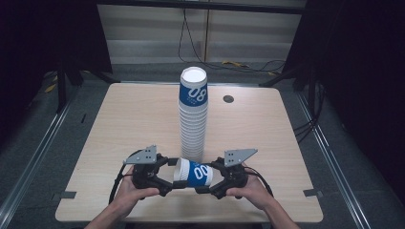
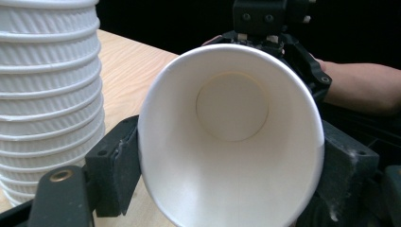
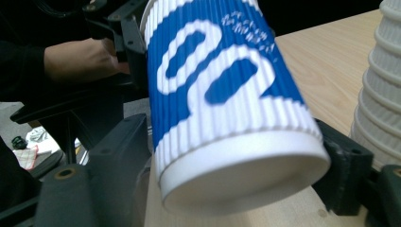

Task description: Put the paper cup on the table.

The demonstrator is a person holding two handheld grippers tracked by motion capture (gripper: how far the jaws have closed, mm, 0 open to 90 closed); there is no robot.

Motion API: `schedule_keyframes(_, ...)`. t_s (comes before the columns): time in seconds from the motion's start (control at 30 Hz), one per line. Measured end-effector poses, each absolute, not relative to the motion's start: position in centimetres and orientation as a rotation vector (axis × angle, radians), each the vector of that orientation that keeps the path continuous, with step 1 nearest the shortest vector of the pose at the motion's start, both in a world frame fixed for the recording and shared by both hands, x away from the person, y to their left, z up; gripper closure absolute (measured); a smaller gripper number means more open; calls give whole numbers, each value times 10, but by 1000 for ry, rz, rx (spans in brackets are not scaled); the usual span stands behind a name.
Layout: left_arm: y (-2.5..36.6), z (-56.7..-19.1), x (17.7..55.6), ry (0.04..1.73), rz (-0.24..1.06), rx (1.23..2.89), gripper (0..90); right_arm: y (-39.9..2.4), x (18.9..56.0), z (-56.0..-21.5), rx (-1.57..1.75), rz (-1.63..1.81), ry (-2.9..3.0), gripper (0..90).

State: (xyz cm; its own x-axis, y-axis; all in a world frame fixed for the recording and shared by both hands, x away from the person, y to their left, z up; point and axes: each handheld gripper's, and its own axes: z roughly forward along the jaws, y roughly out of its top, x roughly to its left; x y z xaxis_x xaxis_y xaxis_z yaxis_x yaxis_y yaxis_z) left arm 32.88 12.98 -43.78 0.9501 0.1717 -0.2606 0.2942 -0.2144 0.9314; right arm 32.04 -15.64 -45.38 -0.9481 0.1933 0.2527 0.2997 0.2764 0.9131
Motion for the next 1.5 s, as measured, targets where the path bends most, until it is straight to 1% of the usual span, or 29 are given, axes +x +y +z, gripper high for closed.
schedule_keyframes(0.03,131,-437,329,354,-115,1800,204,-156,320,-454,-485,-1769,-2443,163)
schedule_keyframes(0.17,135,-435,331,379,-103,1805,204,-159,321,-454,-529,-1737,-2483,141)
schedule_keyframes(0.3,138,-432,334,388,-99,1818,203,-162,323,-454,-568,-1698,-2520,148)
schedule_keyframes(0.47,145,-427,333,404,-56,1865,203,-166,326,-457,-616,-1610,-2556,149)
schedule_keyframes(0.7,154,-422,334,422,-24,1886,200,-174,329,-458,-680,-1594,-2584,150)
schedule_keyframes(0.77,156,-421,335,422,10,1915,200,-177,330,-457,-701,-1599,-2589,150)
schedule_keyframes(0.83,158,-421,337,434,8,1919,200,-182,330,-458,-721,-1610,-2593,150)
schedule_keyframes(1.07,175,-424,345,533,-1,1952,200,-194,335,-460,-813,-1601,-2597,145)
schedule_keyframes(1.27,184,-424,347,596,25,1974,193,-199,338,-460,-908,-1619,-2591,145)
schedule_keyframes(1.5,198,-420,345,659,86,1989,194,-204,340,-457,-1042,-1641,-2612,144)
